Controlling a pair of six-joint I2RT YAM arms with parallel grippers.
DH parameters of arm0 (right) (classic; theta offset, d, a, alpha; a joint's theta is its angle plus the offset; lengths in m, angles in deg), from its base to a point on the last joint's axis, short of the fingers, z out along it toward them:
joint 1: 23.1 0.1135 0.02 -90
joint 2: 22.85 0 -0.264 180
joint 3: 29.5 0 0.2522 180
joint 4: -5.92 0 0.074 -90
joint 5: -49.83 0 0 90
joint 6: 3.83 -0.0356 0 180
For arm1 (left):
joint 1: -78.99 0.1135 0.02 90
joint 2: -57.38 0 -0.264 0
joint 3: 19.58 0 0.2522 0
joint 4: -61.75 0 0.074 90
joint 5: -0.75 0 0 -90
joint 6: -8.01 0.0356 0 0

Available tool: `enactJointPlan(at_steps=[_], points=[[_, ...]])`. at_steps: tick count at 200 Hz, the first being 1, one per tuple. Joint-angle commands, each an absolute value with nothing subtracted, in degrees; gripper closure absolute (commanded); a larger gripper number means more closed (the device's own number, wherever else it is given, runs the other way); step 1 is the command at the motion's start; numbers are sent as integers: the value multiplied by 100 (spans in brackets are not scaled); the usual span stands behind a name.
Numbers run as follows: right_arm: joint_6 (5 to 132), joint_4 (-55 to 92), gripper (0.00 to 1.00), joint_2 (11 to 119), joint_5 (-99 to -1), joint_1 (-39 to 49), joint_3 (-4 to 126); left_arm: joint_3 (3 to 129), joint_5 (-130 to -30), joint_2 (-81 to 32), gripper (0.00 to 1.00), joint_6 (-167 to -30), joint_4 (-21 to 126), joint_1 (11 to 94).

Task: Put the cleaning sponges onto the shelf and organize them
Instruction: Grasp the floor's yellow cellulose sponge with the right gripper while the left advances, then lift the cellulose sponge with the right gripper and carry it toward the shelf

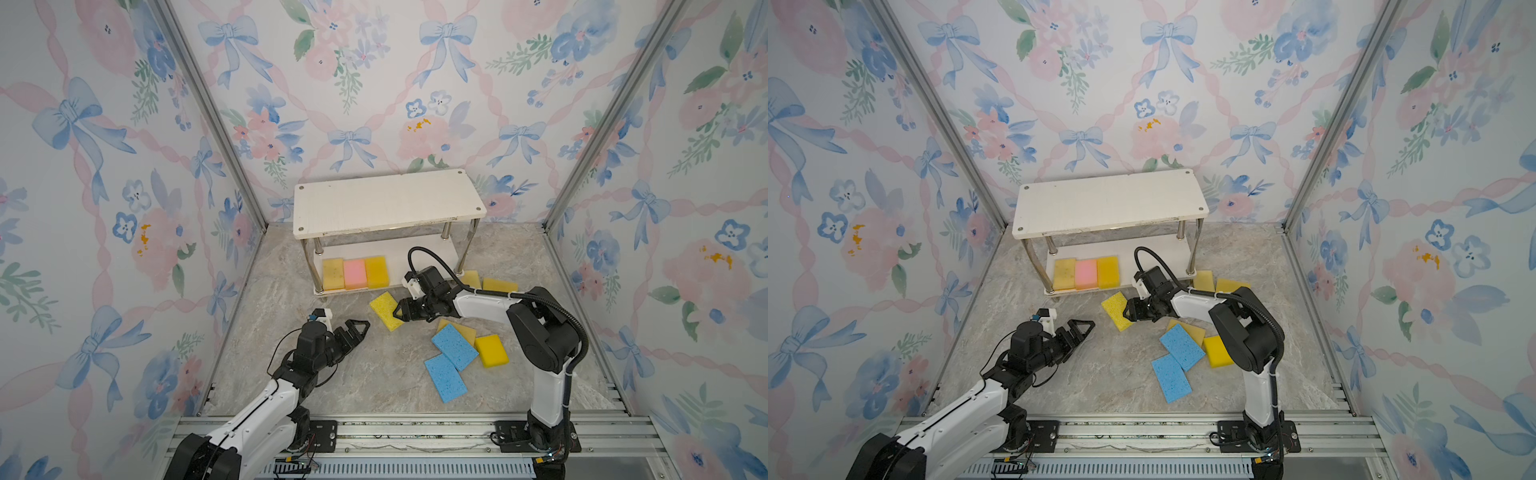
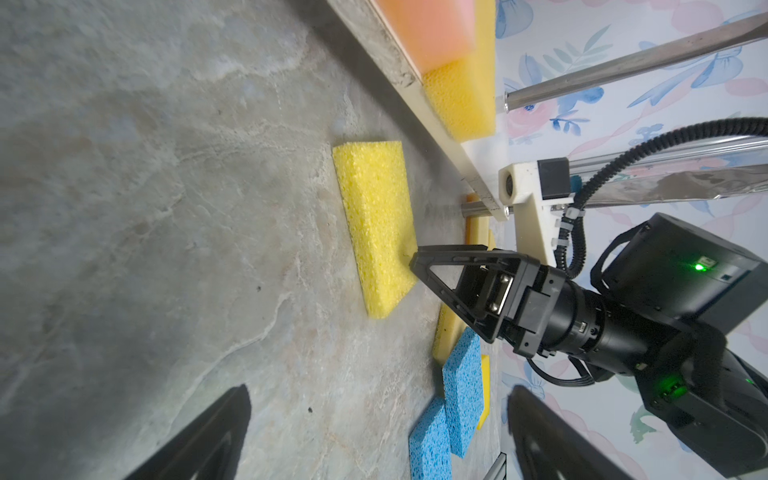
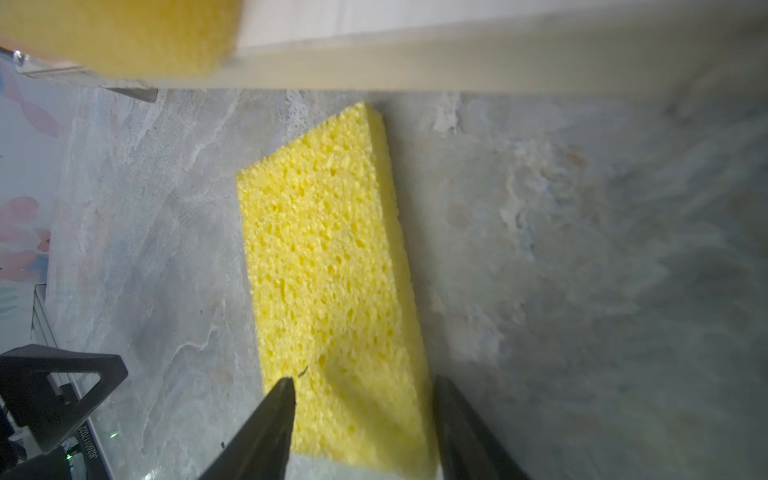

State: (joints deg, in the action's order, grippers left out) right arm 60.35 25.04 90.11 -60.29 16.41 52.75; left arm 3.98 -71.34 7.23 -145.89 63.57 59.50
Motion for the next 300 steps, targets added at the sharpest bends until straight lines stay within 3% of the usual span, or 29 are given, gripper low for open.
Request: enactJointPlan(at_steps=[1, 25, 71, 91, 159, 216, 300], points=[[6171, 2902, 46, 9125, -5765, 1796, 5369, 500, -7044, 773, 2, -14402, 6472, 5967], [6175, 3025, 53, 9099, -5499, 1883, 5370, 474, -7031, 882, 2, -14388, 6392, 6025], [6281, 3176, 81, 8719, -4869, 2129, 5154, 504, -6940, 878, 2, -14391, 6389, 6091], [6323, 3207, 88, 8442, -4687, 2250, 4977, 559, -6863, 887, 2, -14394, 6416, 6080], [5875, 3322, 93, 7229, -4873, 2516, 4220, 610, -6371, 938, 2, -14558, 6906, 5848], [5612, 3338, 93, 6162, -5358, 2568, 3985, 920, -6577, 973, 5, -14634, 7019, 5280], [5428, 3422, 93, 5496, -5707, 2867, 4025, 1201, -6655, 768, 28, -14739, 7445, 5010]])
